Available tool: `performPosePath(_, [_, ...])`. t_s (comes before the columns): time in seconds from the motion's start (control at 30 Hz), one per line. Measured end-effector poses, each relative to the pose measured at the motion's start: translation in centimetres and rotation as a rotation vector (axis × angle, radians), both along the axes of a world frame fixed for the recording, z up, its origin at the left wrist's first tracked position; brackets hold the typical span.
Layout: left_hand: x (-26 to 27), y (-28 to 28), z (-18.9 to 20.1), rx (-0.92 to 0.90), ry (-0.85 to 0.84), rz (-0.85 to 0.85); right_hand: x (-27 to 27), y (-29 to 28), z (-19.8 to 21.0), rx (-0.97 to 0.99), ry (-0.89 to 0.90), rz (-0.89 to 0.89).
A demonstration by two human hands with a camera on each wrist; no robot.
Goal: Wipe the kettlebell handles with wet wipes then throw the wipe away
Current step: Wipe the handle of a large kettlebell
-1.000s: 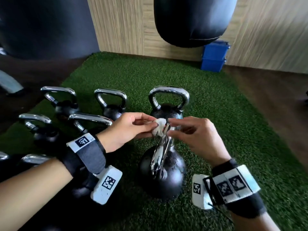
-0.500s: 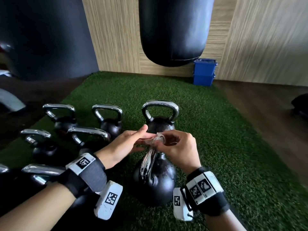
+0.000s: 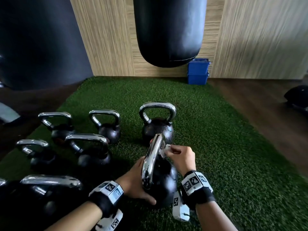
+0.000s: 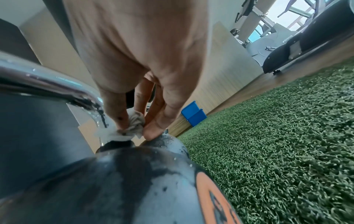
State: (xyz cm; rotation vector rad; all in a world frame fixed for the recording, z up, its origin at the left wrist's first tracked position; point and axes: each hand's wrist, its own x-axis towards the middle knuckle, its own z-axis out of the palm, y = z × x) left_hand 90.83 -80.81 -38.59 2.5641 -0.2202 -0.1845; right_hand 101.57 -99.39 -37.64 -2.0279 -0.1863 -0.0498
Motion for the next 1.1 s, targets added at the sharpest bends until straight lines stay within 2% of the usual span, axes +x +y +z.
performPosePath(0.2, [0.0,-0.5,0.4,-0.04,-0.062,-0.044,0.4,0.6,-0.2,-0.017,-0.004,0.044])
performPosePath(0.37, [0.2,-0.1,-0.2,-0.116,-0.047,-0.02,0.8,1.5,1.5,0.048,-0.159,0.03])
performPosePath(0.53, [0.4,0.1,-0.6,-0.1,-0.024,-0.005,1.0,1.4,1.6,-0.027,-0.141,0.027])
performPosePath(0.67, [0.2,0.3,-0.7,-0.153,0.008,0.034,0.2,1.3,3.6,-0.046,-0.357,0.074])
performPosePath(0.8, [0.2,0.1,-0.4,-0.036,0.042,-0.004,-1.5,0.8,4.2,-0.036,-0.648,0.152])
performPosePath(0.9, [0.0,-0.1,0.0,-0.017,0.05,-0.011,-1.9,0.0,4.7,-0.031,-0.701,0.239])
performPosePath(1.1, [-0.1,-0.2,0.2,-0.05,0.024,0.003,-3.0,-0.1,5.9,-0.067,-0.751,0.289])
